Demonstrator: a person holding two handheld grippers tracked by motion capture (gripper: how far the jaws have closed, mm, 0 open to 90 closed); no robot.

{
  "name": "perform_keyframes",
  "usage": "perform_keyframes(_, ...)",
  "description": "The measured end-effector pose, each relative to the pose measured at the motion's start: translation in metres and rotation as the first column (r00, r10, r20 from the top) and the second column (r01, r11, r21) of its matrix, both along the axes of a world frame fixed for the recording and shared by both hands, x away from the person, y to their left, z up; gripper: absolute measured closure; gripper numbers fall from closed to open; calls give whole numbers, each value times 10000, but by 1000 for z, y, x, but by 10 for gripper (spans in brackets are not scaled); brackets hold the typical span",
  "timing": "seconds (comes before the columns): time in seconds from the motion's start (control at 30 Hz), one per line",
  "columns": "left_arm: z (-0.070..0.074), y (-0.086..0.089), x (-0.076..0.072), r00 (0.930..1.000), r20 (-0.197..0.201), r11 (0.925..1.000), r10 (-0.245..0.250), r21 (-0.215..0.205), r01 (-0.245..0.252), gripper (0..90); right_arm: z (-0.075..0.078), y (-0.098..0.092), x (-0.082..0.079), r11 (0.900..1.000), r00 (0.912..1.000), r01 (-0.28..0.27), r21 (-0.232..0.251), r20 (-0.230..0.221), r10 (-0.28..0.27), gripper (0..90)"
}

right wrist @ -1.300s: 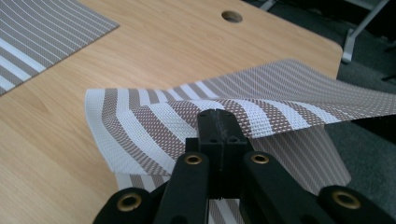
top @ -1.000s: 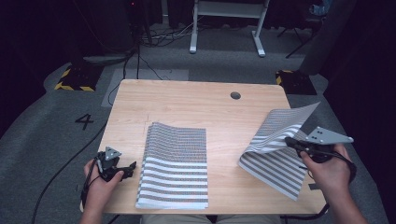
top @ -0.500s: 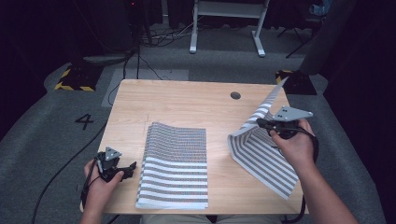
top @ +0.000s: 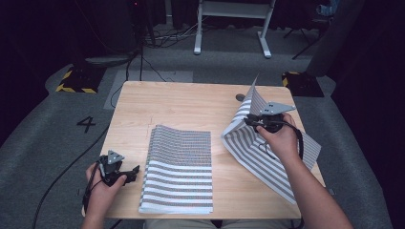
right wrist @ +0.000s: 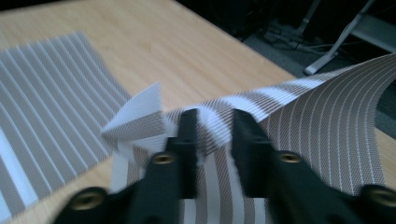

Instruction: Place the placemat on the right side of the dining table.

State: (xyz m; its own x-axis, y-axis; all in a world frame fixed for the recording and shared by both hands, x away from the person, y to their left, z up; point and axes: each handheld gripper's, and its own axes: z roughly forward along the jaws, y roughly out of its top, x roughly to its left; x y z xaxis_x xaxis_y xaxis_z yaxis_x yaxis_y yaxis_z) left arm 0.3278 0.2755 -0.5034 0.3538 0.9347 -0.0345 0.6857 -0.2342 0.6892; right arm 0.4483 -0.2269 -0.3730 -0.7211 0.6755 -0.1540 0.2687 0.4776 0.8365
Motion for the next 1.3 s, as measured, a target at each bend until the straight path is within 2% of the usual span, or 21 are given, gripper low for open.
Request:
perform_keyframes(0.03, 0, 0, 0, 10000, 0, 10000, -1, -1, 1, 160, 2, 1, -2, 9997, 9997, 101, 240, 218, -107, 573)
perform_keyframes(0.1, 0, 0, 0, 10000, -1, 10000, -1, -3, 1, 160, 7, 1, -7, 9992, 9985, 110, 383, 526, -130, 530)
perform_keyframes(0.17, 0, 0, 0, 10000, 1, 10000, 4, -5, -4, 160, 12, -3, -11, 9986, 9981, 142, 501, 588, -171, 483)
perform_keyframes(0.2, 0, 0, 0, 10000, 1, 10000, 2, -3, -2, 160, 15, -7, -13, 9991, 9981, 175, 381, 589, -198, 478)
perform_keyframes(0.27, 0, 0, 0, 10000, 0, 10000, -2, -12, 2, 160, 18, -15, -15, 9981, 9963, 252, 563, 809, -297, 463)
perform_keyframes(0.33, 0, 0, 0, 10000, 11, 10000, 5, -8, -5, 160, 20, -21, -15, 9970, 9959, 332, 697, 812, -389, 461)
perform_keyframes(0.47, 0, 0, 0, 10000, 9, 10000, 6, -9, -6, 160, 19, -32, -19, 9977, 9961, 534, 426, 677, -563, 456)
perform_keyframes(0.6, 0, 0, 0, 10000, 6, 10000, 11, -3, -11, 160, 14, -50, -30, 9981, 9968, 617, 50, 507, -618, 454)
perform_keyframes(0.67, 0, 0, 0, 10000, 8, 10000, 11, -4, -11, 159, 8, -62, -40, 9970, 9969, 741, -201, 273, -735, 458)
perform_keyframes(0.77, 0, 0, 0, 10000, 8, 10000, 12, -3, -12, 159, -4, -89, -57, 9918, 9950, 971, -829, -142, -986, 470)
perform_keyframes(0.87, 0, 0, 0, 10000, 4, 10000, 9, 9, -9, 159, -16, -113, -68, 9838, 9888, 1406, -1115, -344, -1452, 472)
perform_keyframes(0.97, 0, 0, 0, 10000, 9, 10000, 7, 1, -7, 159, -30, -139, -74, 9743, 9756, 1979, -1075, -748, -2064, 459)
perform_keyframes(1.07, 0, 0, 0, 10000, 4, 10000, 8, -6, -8, 159, -46, -159, -73, 9642, 9619, 2377, -1175, -1094, -2504, 409)
perform_keyframes(1.23, 0, 0, 0, 10000, -6, 10000, -11, -38, 11, 158, -79, -191, -60, 9363, 9226, 3256, -1314, -1725, -3450, 354)
perform_keyframes(1.27, 0, 0, 0, 10000, -4, 10000, -9, -38, 9, 158, -87, -196, -56, 9305, 9111, 3437, -1267, -1951, -3631, 342)
perform_keyframes(1.3, 0, 0, 0, 10000, -6, 10000, -11, -39, 10, 158, -92, -200, -53, 9293, 9067, 3452, -1313, -2089, -3664, 338)
